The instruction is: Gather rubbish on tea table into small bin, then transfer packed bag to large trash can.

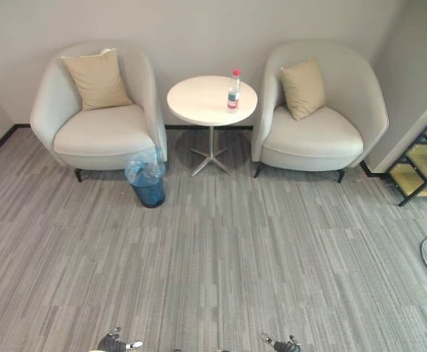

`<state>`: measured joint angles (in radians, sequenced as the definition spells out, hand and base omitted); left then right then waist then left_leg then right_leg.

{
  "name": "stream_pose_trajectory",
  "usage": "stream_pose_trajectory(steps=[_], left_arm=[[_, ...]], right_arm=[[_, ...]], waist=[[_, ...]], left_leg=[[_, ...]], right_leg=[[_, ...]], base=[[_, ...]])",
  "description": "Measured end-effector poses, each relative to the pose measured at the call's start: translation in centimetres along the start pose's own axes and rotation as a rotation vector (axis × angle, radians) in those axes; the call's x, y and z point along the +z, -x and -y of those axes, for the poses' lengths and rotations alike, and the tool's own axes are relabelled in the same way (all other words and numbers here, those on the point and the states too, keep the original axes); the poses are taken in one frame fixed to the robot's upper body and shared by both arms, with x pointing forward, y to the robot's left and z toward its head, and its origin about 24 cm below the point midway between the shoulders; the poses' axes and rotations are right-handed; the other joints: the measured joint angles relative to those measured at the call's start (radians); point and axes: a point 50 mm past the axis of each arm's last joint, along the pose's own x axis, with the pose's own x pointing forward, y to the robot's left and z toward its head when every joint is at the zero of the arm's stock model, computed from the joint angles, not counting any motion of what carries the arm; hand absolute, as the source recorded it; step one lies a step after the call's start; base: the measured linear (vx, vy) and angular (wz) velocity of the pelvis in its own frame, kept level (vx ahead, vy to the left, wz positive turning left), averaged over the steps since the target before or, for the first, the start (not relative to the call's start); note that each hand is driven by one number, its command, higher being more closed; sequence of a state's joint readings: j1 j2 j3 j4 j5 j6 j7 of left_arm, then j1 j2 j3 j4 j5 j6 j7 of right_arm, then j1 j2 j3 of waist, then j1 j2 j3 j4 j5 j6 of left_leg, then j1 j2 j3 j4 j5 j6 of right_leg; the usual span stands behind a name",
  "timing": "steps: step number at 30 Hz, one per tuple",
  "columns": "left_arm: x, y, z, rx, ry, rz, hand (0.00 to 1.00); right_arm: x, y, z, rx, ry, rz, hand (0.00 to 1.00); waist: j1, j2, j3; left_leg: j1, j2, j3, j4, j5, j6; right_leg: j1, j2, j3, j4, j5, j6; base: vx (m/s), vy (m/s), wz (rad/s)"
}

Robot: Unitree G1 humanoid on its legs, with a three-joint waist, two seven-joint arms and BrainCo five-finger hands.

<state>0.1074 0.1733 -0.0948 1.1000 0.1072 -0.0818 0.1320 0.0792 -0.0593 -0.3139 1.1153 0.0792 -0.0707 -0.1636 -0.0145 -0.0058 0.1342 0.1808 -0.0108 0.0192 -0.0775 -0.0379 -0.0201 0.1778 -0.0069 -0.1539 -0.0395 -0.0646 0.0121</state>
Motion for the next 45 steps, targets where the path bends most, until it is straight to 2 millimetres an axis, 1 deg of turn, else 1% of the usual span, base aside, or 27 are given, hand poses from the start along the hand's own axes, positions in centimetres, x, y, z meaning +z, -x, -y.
stream_pose_trajectory(steps=[14, 17, 19, 20, 22, 23, 24, 25, 26, 27, 28, 30, 31, 32, 33, 35, 36, 37, 38, 39, 40, 41, 42, 43, 44, 45], left_arm=[[0.1, 0.0, 0.0, -0.002, -0.002, 0.001, 0.0], [0.1, 0.0, -0.1, -0.001, -0.002, 0.002, 0.0], [0.3, -0.1, -0.2, 0.003, -0.005, 0.005, 0.0], [0.7, -0.2, -0.3, 0.005, -0.006, 0.013, 0.0], [1.0, -0.3, -0.4, 0.008, -0.006, 0.021, 0.0], [1.4, -0.4, -0.5, 0.009, -0.006, 0.03, 0.0], [1.4, -0.4, -0.6, 0.011, -0.005, 0.032, 0.0], [1.6, -0.5, -0.9, 0.023, 0.016, 0.038, 0.0], [1.7, -0.5, -1.1, 0.034, 0.041, 0.038, 0.0], [1.8, -0.5, -1.1, 0.039, 0.056, 0.043, 0.0], [1.8, -0.5, -0.9, 0.042, 0.086, 0.043, 0.0], [1.8, -0.4, -0.6, 0.04, 0.12, 0.039, 0.0], [1.9, -0.4, -0.6, 0.044, 0.137, 0.043, 0.0], [2.0, -0.4, -0.6, 0.046, 0.146, 0.046, 0.0], [2.1, -0.5, -0.7, 0.047, 0.148, 0.052, 0.0], [2.4, -0.5, -0.7, 0.049, 0.149, 0.062, 0.0], [2.5, -0.5, -0.6, 0.046, 0.149, 0.062, 0.0], [2.3, -0.4, -0.3, 0.038, 0.151, 0.056, 0.0], [2.0, -0.4, -0.3, 0.039, 0.153, 0.046, 0.0], [1.8, -0.4, -1.0, 0.054, 0.144, 0.04, 0.0], [2.1, -0.5, -1.3, 0.06, 0.139, 0.046, 0.0], [2.1, -0.6, -1.4, 0.062, 0.138, 0.047, 0.0], [2.2, -0.6, -1.5, 0.065, 0.137, 0.047, 0.0], [2.1, -0.6, -1.6, 0.066, 0.136, 0.041, 0.0], [2.0, -0.6, -1.6, 0.066, 0.134, 0.039, 0.0], [2.1, -0.6, -1.6, 0.065, 0.135, 0.042, 0.0]], right_arm=[[0.0, 0.0, 0.0, 0.005, -0.008, -0.002, 0.0], [0.1, 0.0, 0.0, 0.005, -0.009, -0.001, 0.0], [0.2, 0.0, -0.1, 0.007, -0.023, 0.002, 0.0], [0.2, 0.0, 0.0, 0.005, -0.046, -0.001, 0.0], [0.2, -0.1, 0.0, 0.002, -0.056, 0.0, 0.0], [0.2, -0.1, 0.1, -0.003, -0.071, -0.002, 0.0], [0.2, -0.1, 0.1, -0.004, -0.075, -0.002, 0.0], [0.3, -0.1, 0.0, -0.002, -0.079, -0.002, 0.0], [0.3, 0.0, -0.1, 0.0, -0.082, -0.002, 0.0], [0.3, 0.0, -0.1, -0.002, -0.088, -0.002, 0.0], [0.3, 0.0, -0.1, -0.003, -0.098, -0.001, 0.0], [0.6, 0.0, 0.2, -0.01, -0.118, 0.021, 0.0], [0.6, 0.0, 0.3, -0.012, -0.119, 0.02, 0.0], [0.6, 0.0, 0.3, -0.013, -0.119, 0.019, 0.0], [0.7, -0.1, 0.2, -0.012, -0.119, 0.019, 0.0], [0.9, -0.1, 0.1, -0.012, -0.118, 0.023, 0.0], [1.3, -0.2, 0.0, -0.011, -0.117, 0.031, 0.0], [1.7, -0.3, 0.2, -0.014, -0.112, 0.04, 0.0], [1.7, -0.3, 0.4, -0.02, -0.106, 0.038, 0.0], [1.7, -0.2, -0.5, 0.005, -0.105, 0.035, 0.0], [1.8, -0.2, -1.2, 0.021, -0.113, 0.038, 0.0], [1.8, -0.2, -1.3, 0.027, -0.108, 0.039, 0.0], [1.8, -0.1, -1.4, 0.032, -0.095, 0.039, 0.0], [1.8, -0.2, -1.3, 0.032, -0.079, 0.04, 0.0], [2.0, -0.2, -1.4, 0.035, -0.076, 0.045, 0.0], [2.1, -0.2, -1.4, 0.04, -0.076, 0.052, 0.0]], waist=[[0.0, -0.001, 0.001], [0.0, -0.001, 0.003], [-0.002, -0.002, 0.01], [-0.004, -0.003, 0.02], [-0.004, -0.002, 0.03], [-0.004, -0.002, 0.039], [-0.004, -0.004, 0.045], [-0.004, -0.012, 0.054], [-0.003, -0.017, 0.057], [-0.003, -0.015, 0.059], [-0.001, -0.008, 0.068], [-0.003, 0.017, 0.073], [-0.004, 0.02, 0.074], [-0.001, 0.019, 0.075], [0.001, 0.019, 0.076], [0.005, 0.018, 0.079], [0.008, 0.02, 0.08], [0.012, 0.033, 0.085], [0.019, 0.028, 0.086], [0.02, 0.006, 0.073], [0.016, -0.008, 0.073], [0.018, -0.016, 0.073], [0.026, -0.026, 0.075], [0.03, -0.032, 0.072], [0.024, -0.035, 0.071], [0.021, -0.033, 0.071]], left_leg=[[-0.003, 0.002, 0.01, -0.007, -0.002, -0.002], [-0.008, 0.007, 0.023, -0.005, -0.007, -0.009], [-0.034, 0.01, 0.029, 0.022, -0.022, -0.023], [-0.047, 0.015, 0.031, 0.065, -0.044, -0.031], [-0.064, 0.021, 0.032, 0.111, -0.069, -0.039], [-0.091, 0.028, 0.041, 0.181, -0.1, -0.06], [-0.107, 0.031, 0.058, 0.228, -0.113, -0.075], [-0.151, 0.033, 0.085, 0.335, -0.123, -0.09], [-0.209, 0.039, 0.105, 0.467, -0.123, -0.09], [-0.239, 0.048, 0.115, 0.541, -0.123, -0.09], [-0.289, 0.068, 0.123, 0.662, -0.122, -0.09], [-0.344, 0.099, 0.131, 0.784, -0.176, -0.078], [-0.375, 0.101, 0.131, 0.794, -0.202, -0.072], [-0.394, 0.095, 0.132, 0.778, -0.209, -0.072], [-0.415, 0.085, 0.133, 0.726, -0.212, -0.071], [-0.44, 0.045, 0.131, 0.584, -0.189, -0.055], [-0.441, 0.016, 0.122, 0.437, -0.127, -0.06], [-0.427, 0.009, 0.109, 0.333, -0.03, -0.05], [-0.421, 0.002, 0.112, 0.34, 0.0, -0.012], [-0.428, -0.019, 0.128, 0.369, -0.056, 0.01], [-0.439, -0.026, 0.139, 0.404, -0.1, 0.021], [-0.434, -0.03, 0.15, 0.409, -0.114, 0.027], [-0.408, -0.037, 0.173, 0.409, -0.129, 0.046], [-0.372, -0.045, 0.19, 0.404, -0.142, 0.063], [-0.316, -0.057, 0.19, 0.384, -0.16, 0.072], [-0.279, -0.06, 0.186, 0.37, -0.169, 0.076]], right_leg=[[-0.005, 0.002, 0.009, -0.009, 0.0, 0.0], [-0.015, 0.006, 0.02, -0.007, 0.0, -0.002], [-0.023, 0.008, 0.024, 0.005, -0.008, -0.004], [-0.036, 0.009, 0.025, 0.032, -0.022, -0.011], [-0.046, 0.01, 0.024, 0.067, -0.047, -0.016], [-0.057, 0.009, 0.026, 0.105, -0.072, -0.024], [-0.065, 0.007, 0.028, 0.117, -0.086, -0.028], [-0.065, 0.001, 0.038, 0.135, -0.108, -0.03], [-0.065, -0.005, 0.049, 0.149, -0.119, -0.035], [-0.063, -0.005, 0.055, 0.157, -0.124, -0.04], [-0.047, 0.0, 0.071, 0.169, -0.134, -0.052], [-0.032, 0.01, 0.086, 0.179, -0.16, -0.075], [-0.019, 0.01, 0.107, 0.183, -0.171, -0.077], [-0.014, 0.005, 0.117, 0.182, -0.175, -0.078], [-0.01, -0.004, 0.132, 0.181, -0.186, -0.075], [0.003, -0.03, 0.151, 0.176, -0.207, -0.064], [0.009, -0.046, 0.179, 0.17, -0.223, -0.05], [0.021, -0.045, 0.21, 0.156, -0.236, -0.034], [0.028, -0.051, 0.234, 0.155, -0.247, -0.03], [0.025, -0.072, 0.253, 0.172, -0.251, -0.033], [-0.013, -0.082, 0.27, 0.244, -0.255, -0.022], [-0.038, -0.087, 0.28, 0.294, -0.261, -0.011], [-0.076, -0.092, 0.299, 0.416, -0.265, 0.011], [-0.112, -0.098, 0.306, 0.537, -0.255, 0.058], [-0.166, -0.107, 0.299, 0.702, -0.234, 0.16], [-0.2, -0.108, 0.289, 0.802, -0.229, 0.194]], base=[[0.0, 0.0, -0.01], [0.0, -0.004, -0.12], [0.0, -0.028, -0.09], [0.02, -0.04, -0.01], [0.02, -0.04, 0.02], [0.0, -0.042, 0.03], [-0.01, -0.056, -0.01], [-0.01, -0.075, -0.11], [0.01, -0.091, -0.19], [0.07, -0.087, -0.34], [0.13, -0.039, -0.33], [0.14, 0.0, -0.28], [0.18, 0.035, -0.27], [0.19, 0.051, -0.36], [0.27, 0.09, -0.4], [0.34, 0.164, -0.47], [0.34, 0.187, -0.69], [0.38, 0.248, -0.83], [0.42, 0.242, -0.74], [0.54, 0.275, -0.5], [0.46, 0.189, -0.34], [0.47, 0.192, -0.32], [0.37, 0.145, -0.35], [0.57, 0.17, -0.32], [0.47, 0.12, -0.19], [0.54, 0.116, -0.08]])
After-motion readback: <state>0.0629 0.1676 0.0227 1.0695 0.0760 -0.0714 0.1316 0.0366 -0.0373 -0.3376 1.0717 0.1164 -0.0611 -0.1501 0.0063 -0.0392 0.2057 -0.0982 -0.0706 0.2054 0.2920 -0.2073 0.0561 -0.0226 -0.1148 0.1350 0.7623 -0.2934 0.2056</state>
